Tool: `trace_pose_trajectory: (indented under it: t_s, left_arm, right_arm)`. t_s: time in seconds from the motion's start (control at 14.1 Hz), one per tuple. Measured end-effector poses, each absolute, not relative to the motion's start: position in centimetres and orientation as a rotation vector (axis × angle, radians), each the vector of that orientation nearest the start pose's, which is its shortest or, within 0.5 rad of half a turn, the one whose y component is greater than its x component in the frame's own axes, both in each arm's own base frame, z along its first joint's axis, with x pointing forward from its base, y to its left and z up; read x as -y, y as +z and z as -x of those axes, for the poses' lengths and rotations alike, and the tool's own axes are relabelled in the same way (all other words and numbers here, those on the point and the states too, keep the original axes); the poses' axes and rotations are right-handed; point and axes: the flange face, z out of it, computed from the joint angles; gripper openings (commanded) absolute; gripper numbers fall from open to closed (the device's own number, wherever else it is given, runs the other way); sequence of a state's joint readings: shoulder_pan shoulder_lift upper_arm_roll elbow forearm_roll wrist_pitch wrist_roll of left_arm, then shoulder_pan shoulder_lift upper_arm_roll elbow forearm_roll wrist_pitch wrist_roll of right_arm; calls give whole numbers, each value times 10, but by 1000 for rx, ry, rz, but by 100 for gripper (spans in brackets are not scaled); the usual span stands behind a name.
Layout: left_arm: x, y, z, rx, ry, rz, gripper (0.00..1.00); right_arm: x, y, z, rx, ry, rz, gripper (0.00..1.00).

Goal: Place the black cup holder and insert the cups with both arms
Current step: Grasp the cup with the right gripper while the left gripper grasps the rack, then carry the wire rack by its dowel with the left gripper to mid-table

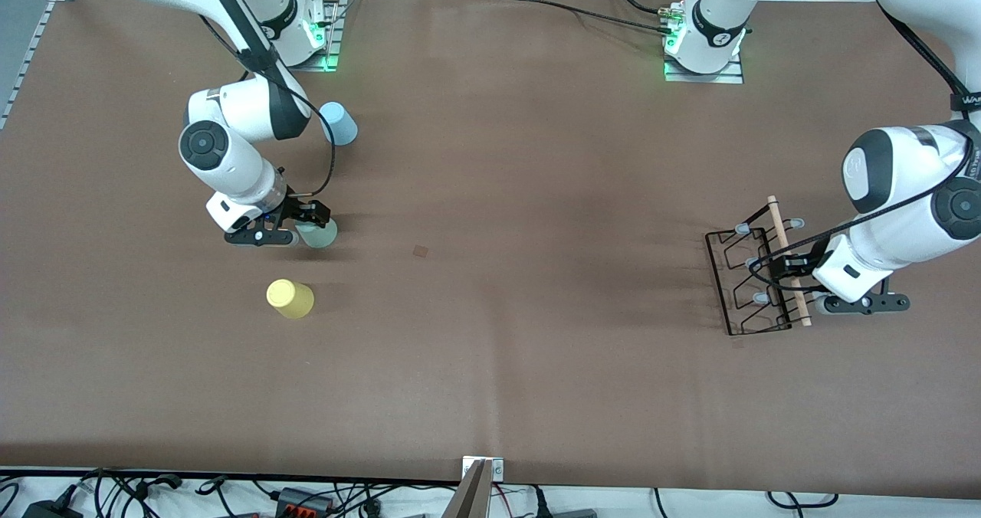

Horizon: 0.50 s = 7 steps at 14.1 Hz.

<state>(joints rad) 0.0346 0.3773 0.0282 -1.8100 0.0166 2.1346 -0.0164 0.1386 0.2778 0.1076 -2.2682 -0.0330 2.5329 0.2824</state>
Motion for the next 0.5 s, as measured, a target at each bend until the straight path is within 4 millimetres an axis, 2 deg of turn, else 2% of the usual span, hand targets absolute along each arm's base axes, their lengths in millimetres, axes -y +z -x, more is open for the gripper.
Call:
trace_pose_trajectory:
  t_s: [0.14, 0.28, 0.35, 0.5]
  left_arm:
    - [-45, 325, -632, 119, 92, 3116, 27]
    - [-42, 327, -632, 114, 89, 3116, 22]
    - [-41, 327, -632, 112, 88, 3117, 11]
    - [-40, 328, -632, 110, 95, 3117, 7]
  right_arm:
    - [-132, 227, -514, -16, 25, 3133, 100]
    - [-132, 223, -510, -15, 28, 3133, 100]
    - [-131, 222, -509, -15, 24, 3132, 100]
    - [-131, 218, -508, -15, 19, 3130, 100]
